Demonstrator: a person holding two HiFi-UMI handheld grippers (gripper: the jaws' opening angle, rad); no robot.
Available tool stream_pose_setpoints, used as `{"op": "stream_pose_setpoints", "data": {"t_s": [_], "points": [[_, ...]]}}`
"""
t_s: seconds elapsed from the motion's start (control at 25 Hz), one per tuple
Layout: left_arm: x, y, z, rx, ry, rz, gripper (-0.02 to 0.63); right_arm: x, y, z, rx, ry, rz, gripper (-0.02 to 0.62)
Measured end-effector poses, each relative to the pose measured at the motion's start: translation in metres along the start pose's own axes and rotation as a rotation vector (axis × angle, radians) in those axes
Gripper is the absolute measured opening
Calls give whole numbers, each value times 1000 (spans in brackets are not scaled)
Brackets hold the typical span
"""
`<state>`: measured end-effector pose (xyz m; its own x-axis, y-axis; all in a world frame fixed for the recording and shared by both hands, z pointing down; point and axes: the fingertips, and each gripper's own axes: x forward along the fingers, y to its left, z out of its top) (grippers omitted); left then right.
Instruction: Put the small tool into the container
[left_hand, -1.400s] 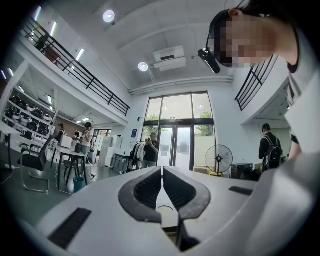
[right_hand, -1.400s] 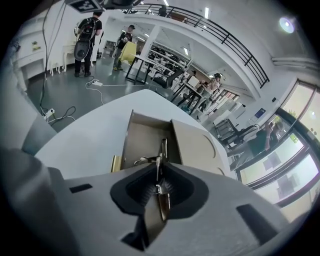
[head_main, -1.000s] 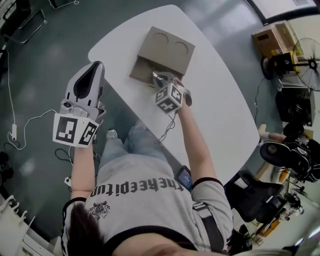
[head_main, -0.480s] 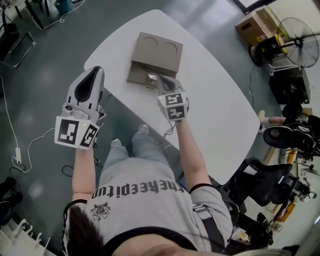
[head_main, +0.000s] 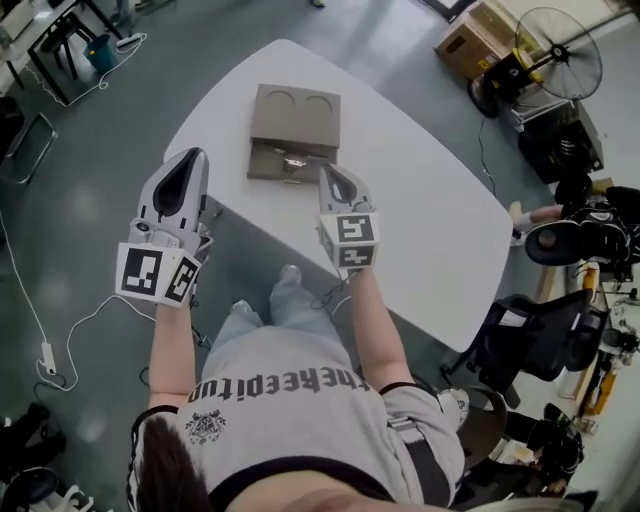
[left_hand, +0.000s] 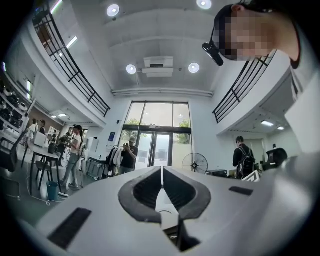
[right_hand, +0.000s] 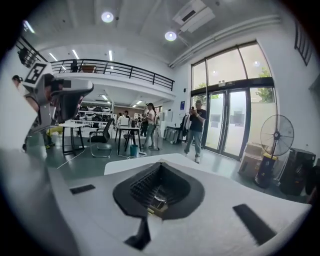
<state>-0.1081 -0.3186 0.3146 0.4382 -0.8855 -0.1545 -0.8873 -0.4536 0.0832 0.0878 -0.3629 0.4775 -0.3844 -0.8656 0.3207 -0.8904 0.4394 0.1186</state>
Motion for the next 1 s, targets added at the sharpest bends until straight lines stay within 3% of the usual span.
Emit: {"op": "stream_pose_setpoints", "data": {"t_s": [0.4,1.0], "points": [[-25,-16,15,13,-27,-66,12,-67,5,35,49,-121,-108,3],[-63,-30,31,20,-68,-99,12,-152,24,78,16,-257,-205,3]]}}
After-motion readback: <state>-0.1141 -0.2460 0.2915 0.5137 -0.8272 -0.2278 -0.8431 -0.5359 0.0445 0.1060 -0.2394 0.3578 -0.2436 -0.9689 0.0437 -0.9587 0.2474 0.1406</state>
